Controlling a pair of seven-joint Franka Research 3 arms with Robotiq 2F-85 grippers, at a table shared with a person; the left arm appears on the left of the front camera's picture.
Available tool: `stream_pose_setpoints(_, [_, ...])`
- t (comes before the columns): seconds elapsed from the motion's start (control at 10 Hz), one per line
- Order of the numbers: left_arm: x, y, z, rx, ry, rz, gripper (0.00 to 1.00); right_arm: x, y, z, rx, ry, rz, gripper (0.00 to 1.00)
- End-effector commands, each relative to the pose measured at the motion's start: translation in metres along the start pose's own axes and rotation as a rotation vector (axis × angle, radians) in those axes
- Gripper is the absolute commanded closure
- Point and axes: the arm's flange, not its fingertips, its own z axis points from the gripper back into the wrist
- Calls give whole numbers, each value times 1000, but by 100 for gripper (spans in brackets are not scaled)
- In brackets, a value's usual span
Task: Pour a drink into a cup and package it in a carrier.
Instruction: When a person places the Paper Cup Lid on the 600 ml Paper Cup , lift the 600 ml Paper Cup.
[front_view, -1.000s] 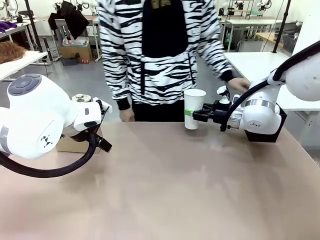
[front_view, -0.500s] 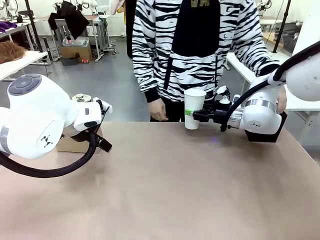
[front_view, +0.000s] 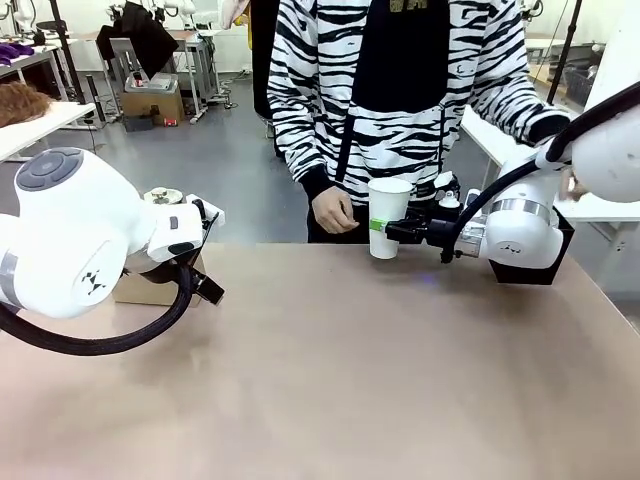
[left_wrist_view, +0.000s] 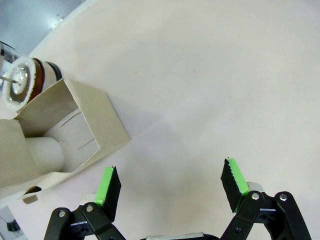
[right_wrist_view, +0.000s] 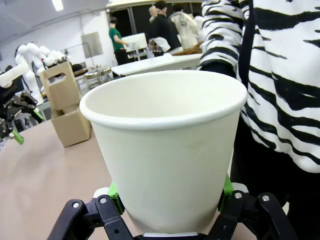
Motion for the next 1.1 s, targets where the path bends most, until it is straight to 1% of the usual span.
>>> stream_pose_setpoints(0.0, [0,0,0,-2,-2,0,0,4,4,0,0,0,2,20])
stream_pose_setpoints(1.0, [0,0,0,-2,-2,0,0,4,4,0,0,0,2,20])
